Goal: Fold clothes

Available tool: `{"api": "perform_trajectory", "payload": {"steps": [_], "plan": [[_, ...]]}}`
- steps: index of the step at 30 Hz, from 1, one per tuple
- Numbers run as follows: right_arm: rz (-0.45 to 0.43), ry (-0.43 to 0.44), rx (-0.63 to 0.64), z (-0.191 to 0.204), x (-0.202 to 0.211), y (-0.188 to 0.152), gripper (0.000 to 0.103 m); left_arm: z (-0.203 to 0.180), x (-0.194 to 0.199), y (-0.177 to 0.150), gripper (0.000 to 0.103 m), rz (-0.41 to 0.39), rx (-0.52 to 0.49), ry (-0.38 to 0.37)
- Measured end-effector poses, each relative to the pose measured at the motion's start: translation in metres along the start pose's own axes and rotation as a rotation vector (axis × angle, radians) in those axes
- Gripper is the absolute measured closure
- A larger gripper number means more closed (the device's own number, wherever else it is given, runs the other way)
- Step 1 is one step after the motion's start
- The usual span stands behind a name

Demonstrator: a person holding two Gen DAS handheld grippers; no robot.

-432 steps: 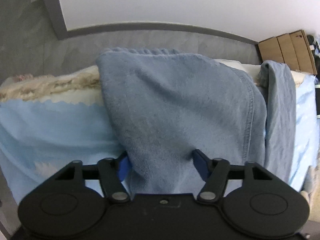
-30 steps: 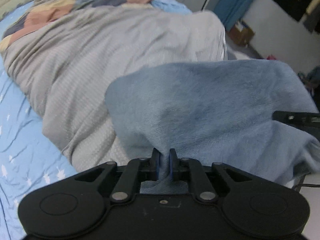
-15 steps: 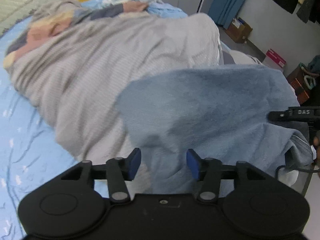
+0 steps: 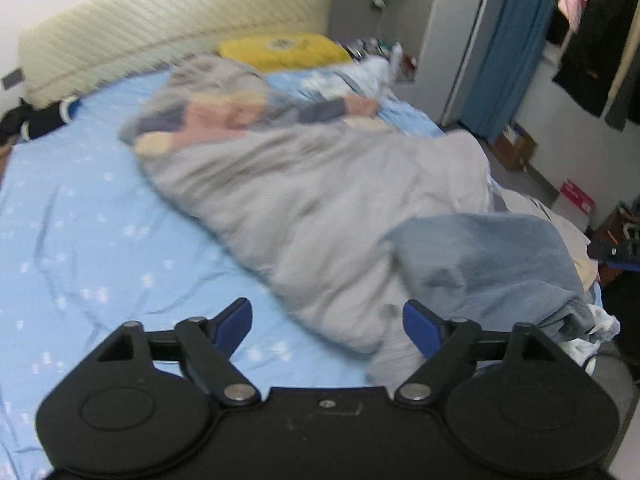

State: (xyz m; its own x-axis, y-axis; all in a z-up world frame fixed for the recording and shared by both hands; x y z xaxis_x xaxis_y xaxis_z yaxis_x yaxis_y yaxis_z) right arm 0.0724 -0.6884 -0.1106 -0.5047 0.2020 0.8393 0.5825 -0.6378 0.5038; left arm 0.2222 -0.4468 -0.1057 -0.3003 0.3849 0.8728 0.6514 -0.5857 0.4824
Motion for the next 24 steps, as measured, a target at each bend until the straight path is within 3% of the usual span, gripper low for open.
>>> {"api": "perform_trajectory", "payload": {"steps": [6,13,21,24], "plan": [[0.019,0.062,0.035,0.107,0.029,-0.068,0.046,0.085,0.058,-0.053,0.020,-0.026,-0.009,0.064],[0.074,0.144,0.147,0.198,0.040,-0.121,0.045,0.152,0.112,-0.109,0.017,-0.050,0.080,0.167],[0.142,0.190,0.300,0.250,0.055,-0.158,0.045,0.203,0.144,-0.158,0.016,-0.040,0.290,0.293],[0.139,0.248,0.349,0.265,0.075,-0.161,0.045,0.214,0.154,-0.173,0.013,-0.043,0.357,0.328]]}}
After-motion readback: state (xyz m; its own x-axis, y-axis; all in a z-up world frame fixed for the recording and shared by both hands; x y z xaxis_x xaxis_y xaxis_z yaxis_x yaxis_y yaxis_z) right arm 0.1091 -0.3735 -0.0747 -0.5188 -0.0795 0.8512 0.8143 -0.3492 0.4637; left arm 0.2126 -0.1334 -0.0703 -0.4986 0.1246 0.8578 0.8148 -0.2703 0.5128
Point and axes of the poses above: each gripper's, at about its wrist camera, not at the fingertips, and x roughly against the way its jaws point, z to its left, y to its top, the point moved 3 cm from there along -x, roughly the way its jaws point, and after that the axes turned 11 degrees about z, right-handed, at the moved point
